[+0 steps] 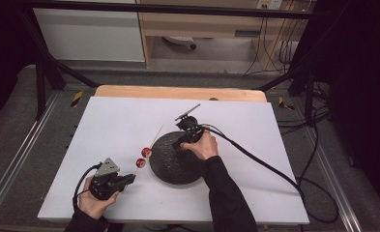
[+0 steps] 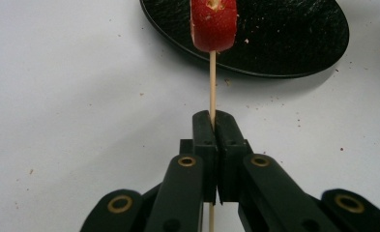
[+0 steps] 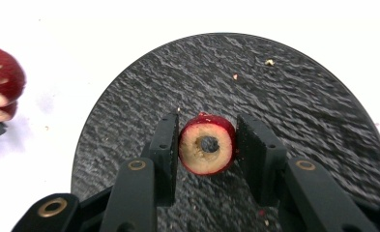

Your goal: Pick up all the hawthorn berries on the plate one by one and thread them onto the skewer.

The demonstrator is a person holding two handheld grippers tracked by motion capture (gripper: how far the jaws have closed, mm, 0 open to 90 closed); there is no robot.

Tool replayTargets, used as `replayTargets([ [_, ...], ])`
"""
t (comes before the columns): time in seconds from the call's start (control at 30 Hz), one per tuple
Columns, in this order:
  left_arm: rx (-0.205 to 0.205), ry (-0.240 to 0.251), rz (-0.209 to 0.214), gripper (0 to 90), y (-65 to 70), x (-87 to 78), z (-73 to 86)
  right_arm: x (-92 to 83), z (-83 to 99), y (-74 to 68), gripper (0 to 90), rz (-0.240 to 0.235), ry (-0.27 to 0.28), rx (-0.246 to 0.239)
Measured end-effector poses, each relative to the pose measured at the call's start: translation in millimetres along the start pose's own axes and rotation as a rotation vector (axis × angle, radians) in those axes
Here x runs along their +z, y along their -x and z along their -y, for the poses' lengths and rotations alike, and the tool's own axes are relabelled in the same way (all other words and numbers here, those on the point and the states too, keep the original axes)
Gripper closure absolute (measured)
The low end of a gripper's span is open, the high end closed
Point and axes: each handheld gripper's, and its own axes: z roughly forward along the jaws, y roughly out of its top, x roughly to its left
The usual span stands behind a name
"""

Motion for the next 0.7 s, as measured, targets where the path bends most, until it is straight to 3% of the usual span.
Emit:
replayTargets([
  [0.37, 0.006, 0.004, 0.002, 88.4, 3.7, 0.5, -1.7, -32.0, 16.8, 1.9, 62.0, -0.041, 0.122, 0.043],
  [0.7, 0.008, 0.008, 0.001, 88.4, 9.0, 2.0, -2.9, -43.1, 43.8, 3.5, 62.0, -0.145, 0.356, 0.139],
])
